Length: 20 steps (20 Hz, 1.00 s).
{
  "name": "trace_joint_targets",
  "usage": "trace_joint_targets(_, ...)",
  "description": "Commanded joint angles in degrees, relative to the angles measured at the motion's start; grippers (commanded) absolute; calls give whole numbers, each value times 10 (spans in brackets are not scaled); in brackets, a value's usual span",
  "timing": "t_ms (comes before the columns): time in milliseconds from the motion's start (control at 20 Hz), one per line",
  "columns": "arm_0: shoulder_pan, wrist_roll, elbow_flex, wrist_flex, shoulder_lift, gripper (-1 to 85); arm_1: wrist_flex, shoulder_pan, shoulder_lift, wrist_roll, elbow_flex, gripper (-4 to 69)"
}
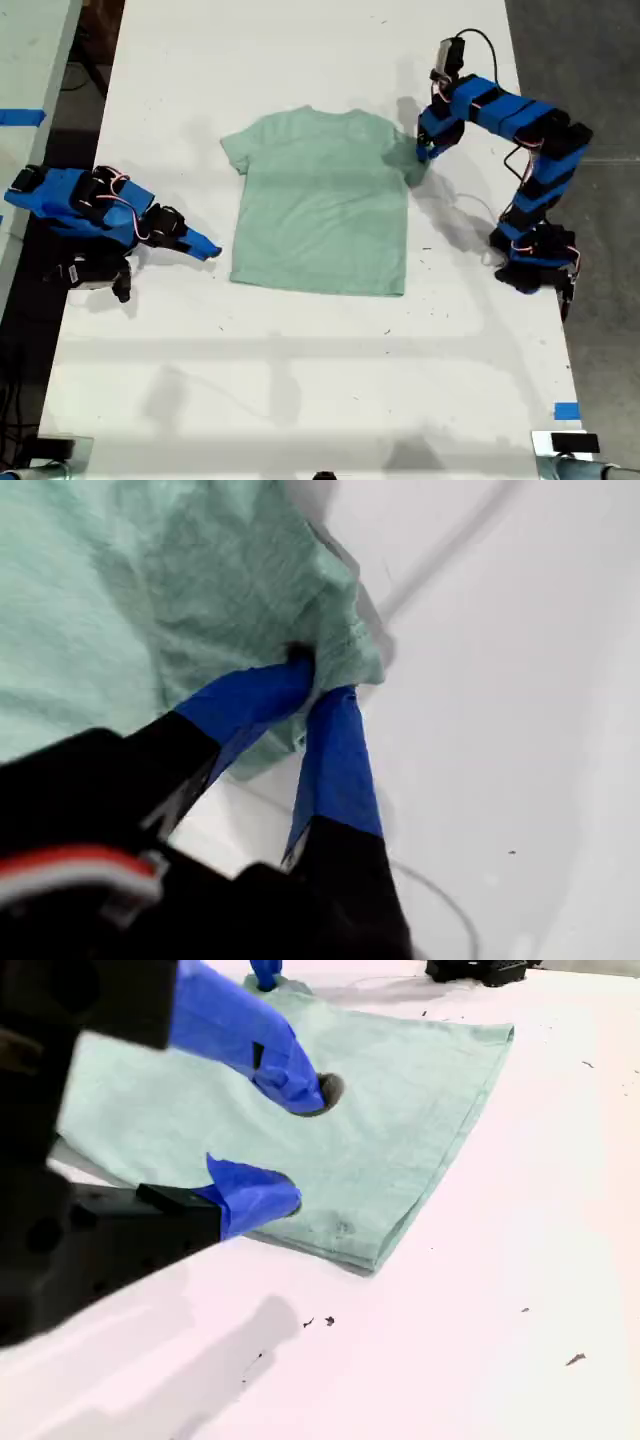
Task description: Fold t shirt
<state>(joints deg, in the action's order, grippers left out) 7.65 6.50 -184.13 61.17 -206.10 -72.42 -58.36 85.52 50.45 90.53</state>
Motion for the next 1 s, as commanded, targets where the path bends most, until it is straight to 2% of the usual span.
trace_joint_targets(0,2,-3,3,2,-4,127,-8,89,110,-25,-40,19)
trace_joint_targets(100,2,-3,3,2,-4,127,5,171,140,-46,-65,19)
trace_joint_targets(250,2,-3,3,2,-4,127,75,287,127,-71,-83,19)
trace_joint_targets(450,2,-3,3,2,-4,127,123,360,46,-98,-95,19)
trace_joint_targets(500,2,-3,3,2,-4,127,127,367,33,-101,-101,81)
trace_joint_targets(550,2,-3,3,2,-4,127,112,368,24,-98,-121,192)
trace_joint_targets(600,2,-3,3,2,-4,127,76,356,23,-91,-149,208)
trace_joint_targets(650,2,-3,3,2,-4,127,40,332,34,-85,-167,60)
trace_joint_targets(700,2,-3,3,2,-4,127,18,302,66,-85,-161,9)
trace_joint_targets(850,2,-3,3,2,-4,127,-3,250,225,-80,-51,10)
trace_joint_targets(950,2,-3,3,2,-4,127,8,272,381,-99,96,10)
